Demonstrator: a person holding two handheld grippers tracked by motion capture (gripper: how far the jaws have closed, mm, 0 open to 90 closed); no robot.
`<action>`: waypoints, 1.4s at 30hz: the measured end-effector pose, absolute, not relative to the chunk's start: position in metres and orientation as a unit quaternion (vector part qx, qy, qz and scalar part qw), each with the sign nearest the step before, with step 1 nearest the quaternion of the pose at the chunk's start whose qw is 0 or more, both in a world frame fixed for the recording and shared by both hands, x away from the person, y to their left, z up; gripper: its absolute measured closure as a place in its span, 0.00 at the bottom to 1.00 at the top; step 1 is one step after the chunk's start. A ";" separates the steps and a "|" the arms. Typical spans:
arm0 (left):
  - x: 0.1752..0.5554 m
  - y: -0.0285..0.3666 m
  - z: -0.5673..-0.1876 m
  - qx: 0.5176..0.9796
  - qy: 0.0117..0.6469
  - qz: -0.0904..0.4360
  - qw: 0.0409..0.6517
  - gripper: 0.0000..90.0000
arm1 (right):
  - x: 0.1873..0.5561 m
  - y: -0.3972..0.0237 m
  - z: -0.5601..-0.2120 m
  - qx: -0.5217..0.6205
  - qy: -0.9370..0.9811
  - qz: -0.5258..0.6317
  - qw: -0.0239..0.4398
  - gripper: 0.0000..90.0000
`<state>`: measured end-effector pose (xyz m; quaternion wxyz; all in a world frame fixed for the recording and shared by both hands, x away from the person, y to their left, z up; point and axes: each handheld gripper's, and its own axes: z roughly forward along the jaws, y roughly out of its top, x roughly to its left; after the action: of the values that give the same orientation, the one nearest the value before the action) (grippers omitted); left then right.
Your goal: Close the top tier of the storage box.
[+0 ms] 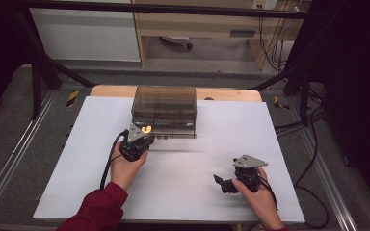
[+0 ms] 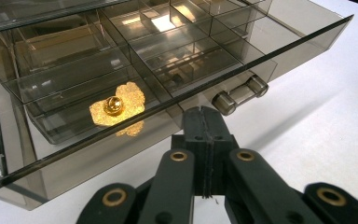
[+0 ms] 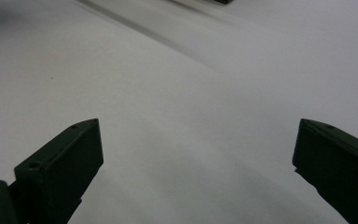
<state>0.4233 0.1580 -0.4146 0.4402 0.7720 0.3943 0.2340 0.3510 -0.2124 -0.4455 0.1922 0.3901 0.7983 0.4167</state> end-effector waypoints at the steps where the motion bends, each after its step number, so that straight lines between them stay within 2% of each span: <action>1: 0.423 0.158 -0.415 0.772 0.394 0.233 0.441 1.00 | 0.351 -0.212 -0.446 0.390 0.798 0.417 0.193 0.02; 42: 0.427 0.154 -0.409 0.772 0.392 0.234 0.442 1.00 | 0.352 -0.233 -0.439 0.403 0.774 0.440 0.210 0.02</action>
<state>0.4269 0.1536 -0.4091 0.4421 0.7722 0.3916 0.2342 0.3522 -0.2330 -0.4391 0.2098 0.4028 0.7745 0.4404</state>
